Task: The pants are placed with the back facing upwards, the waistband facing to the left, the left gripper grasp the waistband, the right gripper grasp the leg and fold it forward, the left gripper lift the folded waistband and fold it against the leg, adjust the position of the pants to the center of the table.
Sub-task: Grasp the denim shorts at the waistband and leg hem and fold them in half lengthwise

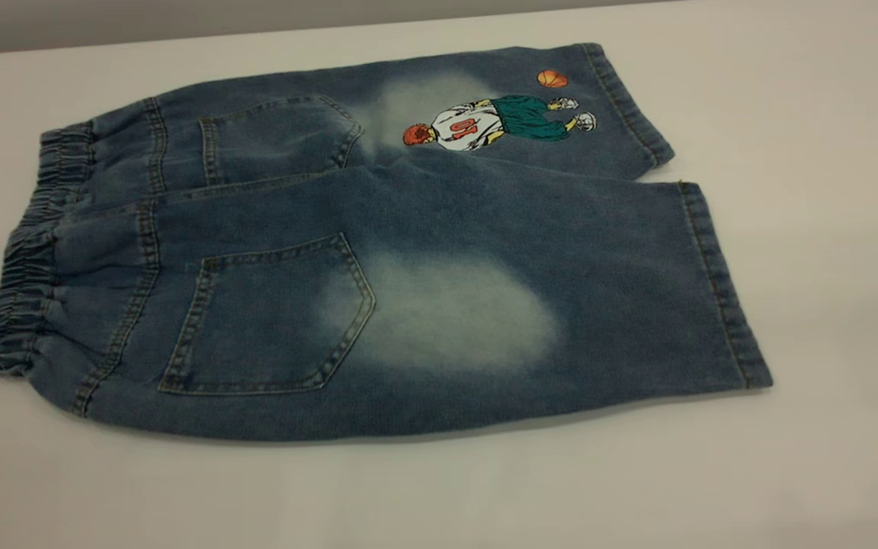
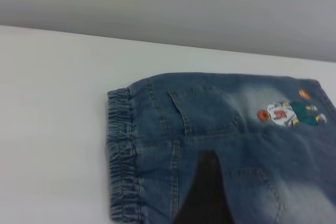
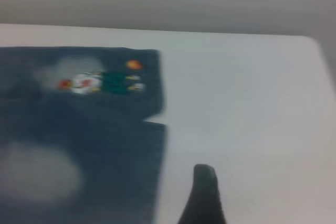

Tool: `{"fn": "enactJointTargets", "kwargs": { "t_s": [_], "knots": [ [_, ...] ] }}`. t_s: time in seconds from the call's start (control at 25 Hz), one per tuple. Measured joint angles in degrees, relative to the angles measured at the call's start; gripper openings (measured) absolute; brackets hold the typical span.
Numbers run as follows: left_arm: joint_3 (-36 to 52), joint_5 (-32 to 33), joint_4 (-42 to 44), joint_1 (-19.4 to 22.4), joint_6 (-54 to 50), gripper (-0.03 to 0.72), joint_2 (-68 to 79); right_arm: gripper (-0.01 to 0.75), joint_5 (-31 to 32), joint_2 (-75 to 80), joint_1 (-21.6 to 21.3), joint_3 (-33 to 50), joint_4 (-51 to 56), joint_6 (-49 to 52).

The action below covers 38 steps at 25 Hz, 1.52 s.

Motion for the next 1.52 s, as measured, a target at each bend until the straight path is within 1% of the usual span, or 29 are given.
{"fn": "enactJointTargets", "kwargs": {
  "t_s": [0.12, 0.28, 0.52, 0.64, 0.76, 0.88, 1.0, 1.16, 1.24, 1.32, 1.52],
  "knots": [
    [-0.09, -3.36, 1.19, 0.0, -0.01, 0.54, 8.69, 0.5, -4.58, 5.75, 0.0, 0.0, 4.45, 0.0],
    [-0.04, -8.59, 1.22, 0.0, -0.01, 0.54, 20.34, 0.5, -8.84, 14.45, 0.0, 0.0, 8.77, -2.56],
    [-0.04, -15.31, 0.78, 0.0, -2.96, 0.54, 38.68, 0.5, -13.22, 28.52, 0.0, 0.0, 15.3, -5.84],
    [-0.04, -15.89, 1.35, 0.0, -4.46, 0.54, 46.53, 0.5, -15.48, 35.87, 0.0, 0.0, 20.14, -8.52],
    [-0.04, -19.16, 1.35, 0.0, -5.78, 0.54, 53.21, 0.5, -16.91, 42.52, 0.0, 0.18, 24.96, -11.46],
    [-0.04, -22.37, 1.35, 0.05, -8.23, 0.54, 58.72, 0.5, -20.11, 48.76, 0.0, 1.15, 30.31, -14.73],
    [-0.04, -22.88, 1.39, 1.5, -8.59, 0.54, 63.51, 0.5, -21.8, 54.48, 0.0, 1.69, 34.94, -18.14],
    [-0.04, -24.34, 1.67, 5.21, -8.54, 0.54, 69.18, 0.5, -23.11, 60.92, 0.0, 1.69, 40.52, -23.7],
    [-0.04, -24.0, 1.62, 7.07, -8.49, 0.54, 71.85, 0.5, -23.54, 63.06, 0.0, 1.69, 43.35, -26.47],
    [-0.04, -23.53, 1.62, 7.58, -8.35, 0.536, 74.19, 0.5, -23.61, 64.73, 0.0, 1.69, 46.31, -29.21],
    [-0.04, -26.57, 1.09, 7.58, -8.31, 0.52, 80.45, 0.5, -23.91, 66.97, 0.0, 1.69, 53.25, -36.57]
  ]
}}
